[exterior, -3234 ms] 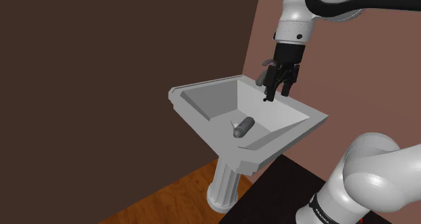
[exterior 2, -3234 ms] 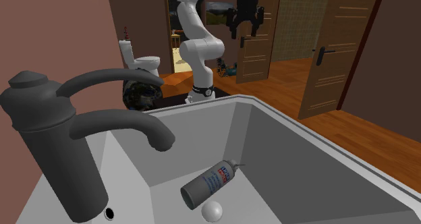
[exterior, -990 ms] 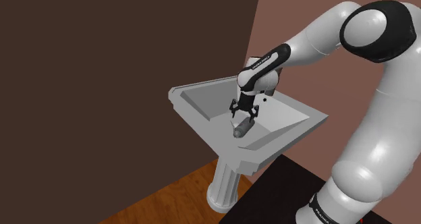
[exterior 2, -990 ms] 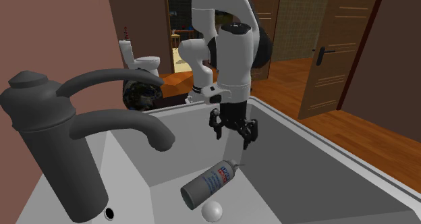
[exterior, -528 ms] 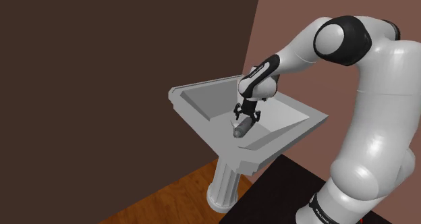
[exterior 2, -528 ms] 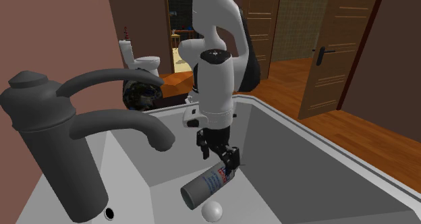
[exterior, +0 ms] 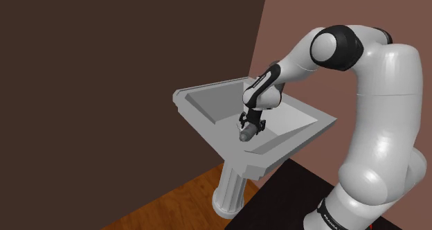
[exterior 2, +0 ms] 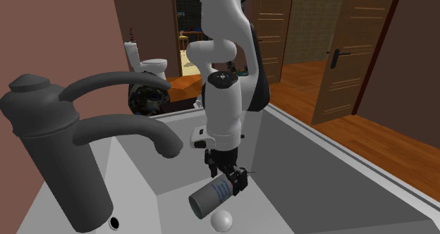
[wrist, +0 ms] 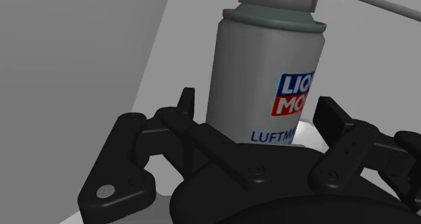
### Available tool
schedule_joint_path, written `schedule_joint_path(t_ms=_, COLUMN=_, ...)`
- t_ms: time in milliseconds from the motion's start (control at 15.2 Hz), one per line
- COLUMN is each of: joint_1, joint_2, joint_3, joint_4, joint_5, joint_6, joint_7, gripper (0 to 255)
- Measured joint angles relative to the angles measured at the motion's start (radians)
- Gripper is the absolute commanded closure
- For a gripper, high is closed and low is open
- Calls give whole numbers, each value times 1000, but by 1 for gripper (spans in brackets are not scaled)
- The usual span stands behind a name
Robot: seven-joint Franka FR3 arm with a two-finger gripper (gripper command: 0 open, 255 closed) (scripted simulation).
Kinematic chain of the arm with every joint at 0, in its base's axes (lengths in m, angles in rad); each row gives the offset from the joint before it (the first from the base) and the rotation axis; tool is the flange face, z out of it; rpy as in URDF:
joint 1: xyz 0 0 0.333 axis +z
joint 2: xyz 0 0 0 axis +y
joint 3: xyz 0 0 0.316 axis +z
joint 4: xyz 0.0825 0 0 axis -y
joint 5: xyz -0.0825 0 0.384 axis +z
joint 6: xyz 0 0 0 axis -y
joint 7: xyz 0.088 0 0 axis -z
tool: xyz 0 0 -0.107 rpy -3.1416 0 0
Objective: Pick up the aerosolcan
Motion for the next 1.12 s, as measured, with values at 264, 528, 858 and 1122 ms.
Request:
schedule_joint_path(t_ms=264, joint_1=-1, joint_2=6, joint_3=2, joint_4=0, joint_5=2, joint_6=7, joint_7=-2, gripper=255)
schedule_joint_path(t_ms=528, joint_1=-2, joint_2=5, joint_3=2, joint_4=0, joint_5=3, joint_6=8, joint_7=-2, gripper=255)
schedule_joint_path(t_ms=858, joint_1=2, joint_2=-7, joint_3=-1, joint_4=-1, joint_5=-1, joint_6=-5, joint_7=2, gripper=255)
schedule_joint_path(t_ms=1122, joint_1=5, joint_2=-50, joint_3=-9, joint_4=-6, joint_5=-12, joint_6=-44, joint_7=9, gripper=255)
